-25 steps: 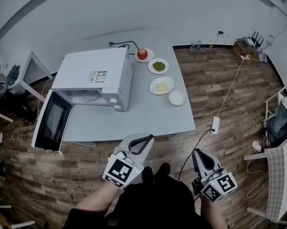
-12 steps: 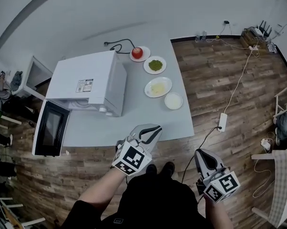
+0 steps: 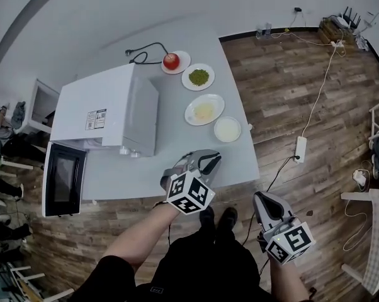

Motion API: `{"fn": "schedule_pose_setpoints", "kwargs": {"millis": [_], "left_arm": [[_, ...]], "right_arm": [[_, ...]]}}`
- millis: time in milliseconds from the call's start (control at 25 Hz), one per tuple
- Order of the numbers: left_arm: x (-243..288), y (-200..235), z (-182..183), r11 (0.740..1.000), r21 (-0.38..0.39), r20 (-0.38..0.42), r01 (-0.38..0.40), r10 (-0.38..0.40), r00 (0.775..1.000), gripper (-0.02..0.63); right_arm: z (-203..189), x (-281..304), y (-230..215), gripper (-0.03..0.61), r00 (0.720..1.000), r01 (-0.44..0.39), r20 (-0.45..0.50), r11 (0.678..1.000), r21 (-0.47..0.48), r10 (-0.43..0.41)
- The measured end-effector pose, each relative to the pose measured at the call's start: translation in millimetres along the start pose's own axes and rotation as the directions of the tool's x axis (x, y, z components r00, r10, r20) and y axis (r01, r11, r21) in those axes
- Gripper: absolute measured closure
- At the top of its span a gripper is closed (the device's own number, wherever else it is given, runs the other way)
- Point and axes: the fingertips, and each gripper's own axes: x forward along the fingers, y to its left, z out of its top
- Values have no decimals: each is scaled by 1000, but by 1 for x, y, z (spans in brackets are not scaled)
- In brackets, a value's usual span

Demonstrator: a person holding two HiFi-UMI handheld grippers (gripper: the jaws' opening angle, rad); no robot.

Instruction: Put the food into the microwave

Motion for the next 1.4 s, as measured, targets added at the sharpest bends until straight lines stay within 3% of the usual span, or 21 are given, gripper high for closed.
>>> {"fn": "schedule_pose_setpoints", "kwargs": {"millis": [280, 480, 720, 1000, 1400], "left_arm": [[40, 2, -17, 995, 90, -53, 32, -27, 998, 592], [67, 11, -27, 989, 147, -83, 28, -16, 996, 592], [96, 10, -38, 972, 226, -133, 67, -38, 990, 531], [124, 8, -58, 949, 301, -222, 98, -30, 975, 505], [136, 7, -67, 899, 429, -289, 87, 45, 956, 505]], "right_arm": [[-17, 50, -45, 565, 1000, 14, -6, 999, -46, -15], [-27, 72, -62, 565, 1000, 19, -2, 1000, -19, -19], [-46, 79, -66, 565, 999, 22, -35, 1000, 18, -22], [-48, 78, -76, 565, 999, 33, -44, 999, 26, -32], [-47, 72, -82, 565, 998, 45, -36, 998, 48, -43]]}}
